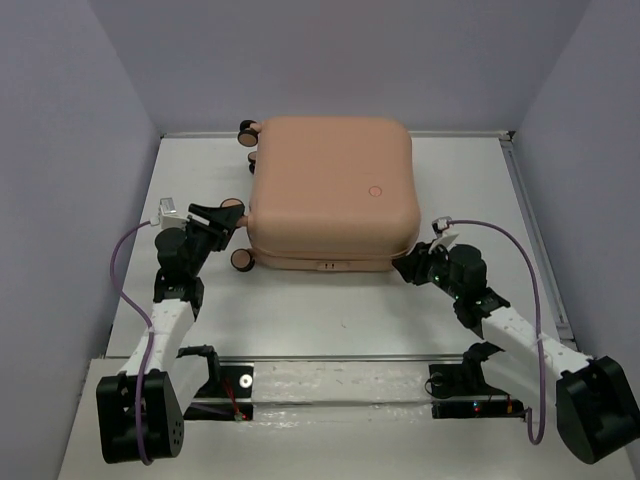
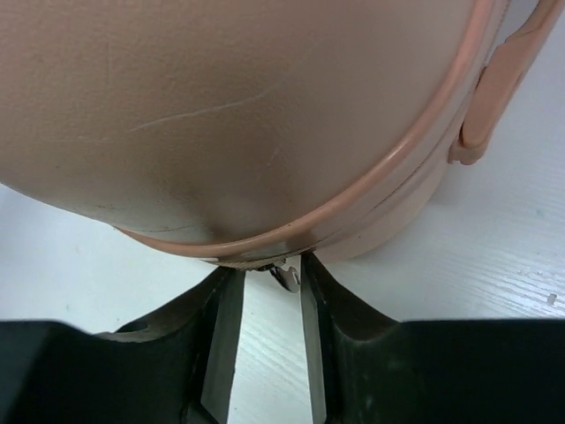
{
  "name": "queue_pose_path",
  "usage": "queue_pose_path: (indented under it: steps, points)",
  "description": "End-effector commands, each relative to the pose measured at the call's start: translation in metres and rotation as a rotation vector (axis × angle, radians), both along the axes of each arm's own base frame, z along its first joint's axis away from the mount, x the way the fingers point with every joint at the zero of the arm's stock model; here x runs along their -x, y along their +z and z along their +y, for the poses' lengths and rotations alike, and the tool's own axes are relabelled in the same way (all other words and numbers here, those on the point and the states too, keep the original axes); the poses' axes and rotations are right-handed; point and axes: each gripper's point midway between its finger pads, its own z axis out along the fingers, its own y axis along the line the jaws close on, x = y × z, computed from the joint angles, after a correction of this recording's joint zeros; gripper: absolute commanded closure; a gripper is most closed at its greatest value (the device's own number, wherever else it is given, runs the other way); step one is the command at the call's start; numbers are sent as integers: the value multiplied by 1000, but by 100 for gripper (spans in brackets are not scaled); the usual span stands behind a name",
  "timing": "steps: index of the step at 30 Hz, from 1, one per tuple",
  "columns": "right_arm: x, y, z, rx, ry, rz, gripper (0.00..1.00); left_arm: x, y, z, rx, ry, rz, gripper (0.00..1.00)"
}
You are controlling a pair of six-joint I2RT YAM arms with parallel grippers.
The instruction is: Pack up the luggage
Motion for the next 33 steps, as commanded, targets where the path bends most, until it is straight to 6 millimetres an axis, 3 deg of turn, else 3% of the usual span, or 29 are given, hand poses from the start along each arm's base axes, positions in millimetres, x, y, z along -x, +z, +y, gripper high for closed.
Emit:
queue_pose_path:
  steps: [1, 3, 4, 6, 7, 8, 9, 10, 11, 13, 14, 16, 17, 18, 19, 20, 21, 23, 24, 25, 28, 29, 30, 31, 33]
  points:
    - [-18, 29, 10, -38, 27, -156, 68, -3, 11, -1, -125, -32, -101, 94]
    - [-16, 33, 17, -74, 61, -171, 89, -1, 3, -1, -129, -32, -86, 94]
    - [-13, 36, 21, -99, 81, -171, 93, 0, 0, -1, -131, -36, -85, 94]
    - [-2, 45, 38, -162, 106, -168, 93, 3, -13, -4, -136, -44, -63, 94]
    - [30, 52, 78, -179, 221, -157, 93, 4, -18, -7, -140, -48, -55, 94]
    - [28, 61, 83, -154, 106, -181, 93, 6, -22, -11, -149, -54, -53, 94]
    - [43, 61, 102, -109, 122, -180, 93, 7, -30, -15, -158, -46, -40, 94]
    - [53, 63, 120, -64, 131, -185, 93, 14, -35, -34, -158, -93, -35, 94]
    - [50, 80, 159, 1, 110, -182, 93, 16, -35, -41, -155, -99, -43, 94]
    - [39, 72, 175, 183, 64, -122, 93, 19, -38, -49, -141, -113, -38, 94]
    - [29, 86, 187, 166, 51, -131, 93, 21, -36, -52, -134, -124, -45, 94]
    - [22, 99, 182, 91, 43, -128, 93, 24, -28, -52, -145, -126, -71, 94]
    - [18, 85, 166, 85, 35, -108, 93, 26, -28, -51, -150, -125, -68, 94]
    - [18, 110, 162, -10, 37, -152, 93, 28, -24, -51, -145, -119, -80, 94]
    - [20, 109, 164, -34, 71, -152, 93, 29, -23, -53, -139, -121, -81, 94]
    - [23, 118, 176, -63, 116, -154, 93, 31, -23, -59, -136, -139, -82, 94]
    - [24, 96, 197, -18, 165, -111, 93, 31, -18, -63, -134, -153, -92, 94]
    - [33, 83, 234, 1, 258, -90, 93, 33, -16, -72, -126, -182, -91, 94]
    - [32, 95, 257, -36, 294, -108, 93, 37, -12, -81, -123, -215, -103, 94]
    - [32, 68, 274, -18, 327, -61, 93, 40, -10, -86, -122, -230, -110, 94]
    - [34, 82, 312, -92, 436, -97, 93, 51, -9, -92, -140, -273, -111, 94]
    - [34, 73, 321, -82, 459, -90, 93, 57, -11, -89, -179, -280, -107, 94]
    - [33, 77, 327, -86, 476, -108, 93, 60, -7, -89, -199, -291, -110, 94]
    - [30, 82, 339, -98, 498, -123, 93, 65, -1, -87, -214, -291, -131, 94]
    - [42, 90, 358, -118, 598, -159, 93, 70, -11, -71, -287, -243, -74, 94]
